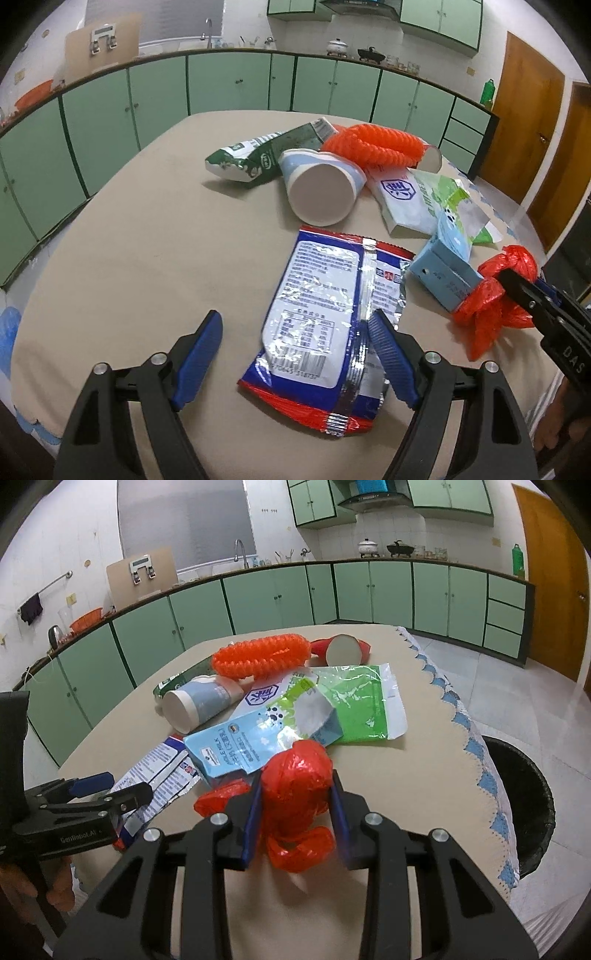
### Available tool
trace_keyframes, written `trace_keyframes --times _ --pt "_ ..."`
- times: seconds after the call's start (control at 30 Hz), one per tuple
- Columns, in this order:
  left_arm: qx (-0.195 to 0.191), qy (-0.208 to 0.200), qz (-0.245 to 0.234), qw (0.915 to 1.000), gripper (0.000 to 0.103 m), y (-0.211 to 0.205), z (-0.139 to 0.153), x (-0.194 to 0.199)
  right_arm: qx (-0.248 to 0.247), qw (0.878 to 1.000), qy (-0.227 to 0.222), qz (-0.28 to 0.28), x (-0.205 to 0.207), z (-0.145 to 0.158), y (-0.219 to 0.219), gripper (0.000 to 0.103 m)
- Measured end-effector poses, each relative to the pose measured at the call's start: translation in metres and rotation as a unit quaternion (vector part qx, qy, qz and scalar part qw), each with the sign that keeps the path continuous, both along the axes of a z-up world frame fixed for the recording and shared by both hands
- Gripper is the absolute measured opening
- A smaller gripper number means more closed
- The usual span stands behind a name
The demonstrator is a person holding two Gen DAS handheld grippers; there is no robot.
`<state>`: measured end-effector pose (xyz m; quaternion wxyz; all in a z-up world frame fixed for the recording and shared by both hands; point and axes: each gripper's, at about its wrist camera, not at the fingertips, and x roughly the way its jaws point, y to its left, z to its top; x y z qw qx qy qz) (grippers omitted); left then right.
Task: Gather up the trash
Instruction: 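Grasp the blue-and-white snack packet with the left tool while the right tool holds the red bag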
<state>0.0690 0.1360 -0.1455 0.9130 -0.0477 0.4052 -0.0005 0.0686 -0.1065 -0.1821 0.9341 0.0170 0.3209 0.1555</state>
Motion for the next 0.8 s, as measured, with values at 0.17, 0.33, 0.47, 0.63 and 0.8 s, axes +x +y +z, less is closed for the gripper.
trace_keyframes --times 0.17,0.33,0.47,0.63,0.8 --pt "0.008 0.000 -0.009 0.9999 0.052 -0.008 0.001 0.000 -0.003 1.000 0.004 -0.001 0.002 -0.003 0.001 0.032" --pt "0.010 -0.004 0.002 0.9999 0.034 -0.007 0.003 0.001 -0.007 1.000 0.003 -0.001 0.003 -0.004 0.002 0.032" --pt "0.009 -0.012 0.004 0.9999 0.024 -0.006 0.008 -0.001 -0.004 1.000 0.006 0.000 0.003 -0.002 0.001 0.032" --pt "-0.001 -0.024 0.002 0.9997 0.020 -0.003 0.027 -0.005 0.000 1.000 -0.013 0.000 -0.001 0.013 -0.003 0.032" --pt "-0.004 -0.055 -0.004 0.9985 0.020 -0.007 0.055 -0.010 0.011 1.000 -0.029 -0.005 -0.004 0.034 -0.013 0.032"
